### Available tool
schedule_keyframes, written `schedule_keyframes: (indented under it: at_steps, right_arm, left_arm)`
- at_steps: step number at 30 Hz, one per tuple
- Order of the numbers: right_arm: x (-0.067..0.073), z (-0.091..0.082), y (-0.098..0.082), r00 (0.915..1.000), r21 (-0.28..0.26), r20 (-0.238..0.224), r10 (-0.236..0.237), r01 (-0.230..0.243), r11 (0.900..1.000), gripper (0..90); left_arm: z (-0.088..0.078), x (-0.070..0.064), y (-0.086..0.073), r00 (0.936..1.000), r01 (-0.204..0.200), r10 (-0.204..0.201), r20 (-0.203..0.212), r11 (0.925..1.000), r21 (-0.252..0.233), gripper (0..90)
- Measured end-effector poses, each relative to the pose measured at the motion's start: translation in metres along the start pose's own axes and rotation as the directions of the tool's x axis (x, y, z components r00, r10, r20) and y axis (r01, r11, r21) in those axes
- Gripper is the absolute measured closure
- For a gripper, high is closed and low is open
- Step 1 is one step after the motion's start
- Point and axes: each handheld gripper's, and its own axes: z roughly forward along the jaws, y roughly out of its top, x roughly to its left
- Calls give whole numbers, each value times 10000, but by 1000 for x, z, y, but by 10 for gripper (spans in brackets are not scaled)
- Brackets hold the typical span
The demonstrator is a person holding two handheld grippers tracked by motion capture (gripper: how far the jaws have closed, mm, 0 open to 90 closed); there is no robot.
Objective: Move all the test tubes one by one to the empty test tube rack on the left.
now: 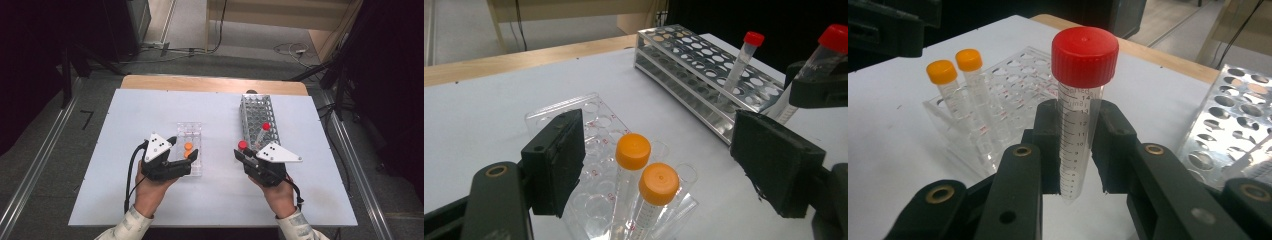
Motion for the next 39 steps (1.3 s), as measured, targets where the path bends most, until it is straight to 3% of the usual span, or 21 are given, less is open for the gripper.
schedule_keyframes:
  at_steps: [12, 21, 30, 34, 39]
  right_arm:
    - [21, 14, -7, 9973, 471, -598, -414, 443, 9979, 713]
    - [35, 25, -10, 9935, 670, -1055, -421, 494, 9965, 714]
    - [54, 32, -10, 9839, 668, -1661, -660, 780, 9947, 714]
    - [60, 33, -8, 9804, 606, -1807, -780, 903, 9941, 713]
    - [62, 31, -6, 9783, 547, -1923, -768, 888, 9945, 713]
  left_arm:
    - [-2, -13, 2, 9989, -332, 337, 331, 9994, -136, 213]
    - [-4, -30, 3, 9935, -648, 668, 927, 9976, -240, 245]
    - [1, -45, 0, 9820, -1051, 1045, 1572, 9945, -45, 379]
    - [2, -48, -1, 9737, -1230, 1198, 1936, 9924, 43, 474]
    - [2, -51, -3, 9713, -1319, 1280, 2006, 9912, 62, 590]
